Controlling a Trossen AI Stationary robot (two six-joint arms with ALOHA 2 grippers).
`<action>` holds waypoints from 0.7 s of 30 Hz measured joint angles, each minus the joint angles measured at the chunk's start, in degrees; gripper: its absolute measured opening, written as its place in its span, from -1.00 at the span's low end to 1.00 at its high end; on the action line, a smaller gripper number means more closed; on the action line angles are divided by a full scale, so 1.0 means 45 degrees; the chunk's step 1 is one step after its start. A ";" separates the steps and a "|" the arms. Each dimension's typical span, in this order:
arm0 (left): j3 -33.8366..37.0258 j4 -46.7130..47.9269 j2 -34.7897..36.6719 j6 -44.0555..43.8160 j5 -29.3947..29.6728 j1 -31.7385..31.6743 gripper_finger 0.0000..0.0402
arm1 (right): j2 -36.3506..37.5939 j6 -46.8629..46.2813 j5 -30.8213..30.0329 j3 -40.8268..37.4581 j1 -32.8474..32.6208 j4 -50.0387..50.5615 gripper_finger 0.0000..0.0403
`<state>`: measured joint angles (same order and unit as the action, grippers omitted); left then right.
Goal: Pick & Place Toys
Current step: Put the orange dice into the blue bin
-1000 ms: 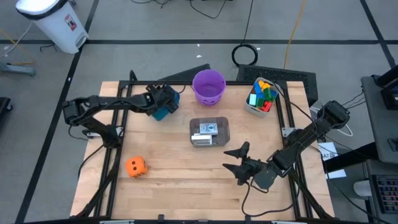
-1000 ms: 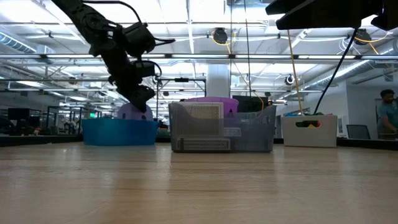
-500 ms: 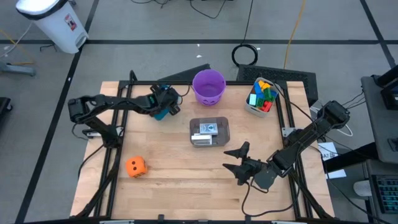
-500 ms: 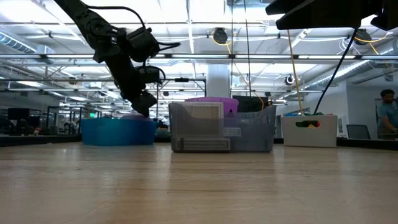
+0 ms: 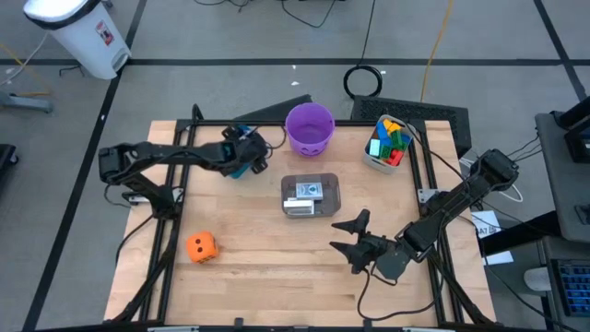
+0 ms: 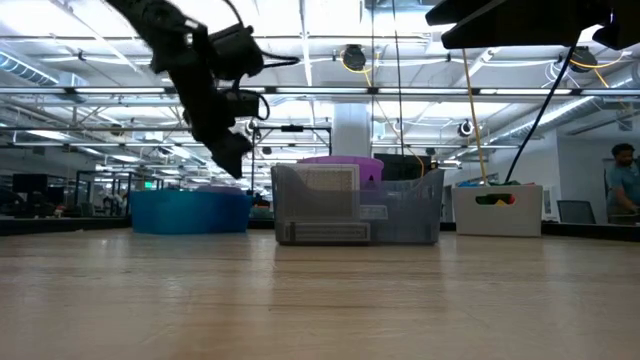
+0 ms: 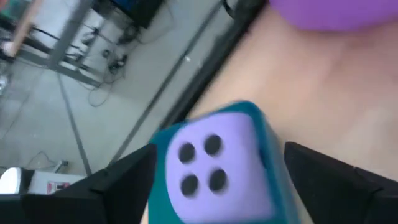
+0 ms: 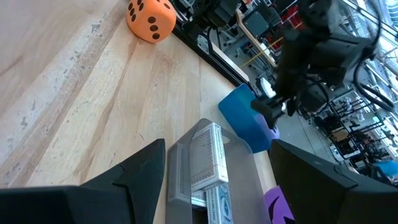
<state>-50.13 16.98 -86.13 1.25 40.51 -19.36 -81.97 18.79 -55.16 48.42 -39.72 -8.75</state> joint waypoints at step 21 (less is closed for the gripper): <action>-0.4665 1.2650 0.0000 -0.9374 -1.0292 0.6983 0.92 | 0.0000 -0.0365 0.0000 0.0000 -0.0049 0.0005 0.30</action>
<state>-71.13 73.91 -86.13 -40.93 -5.80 12.06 -81.97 17.14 -55.16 48.42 -39.94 -8.73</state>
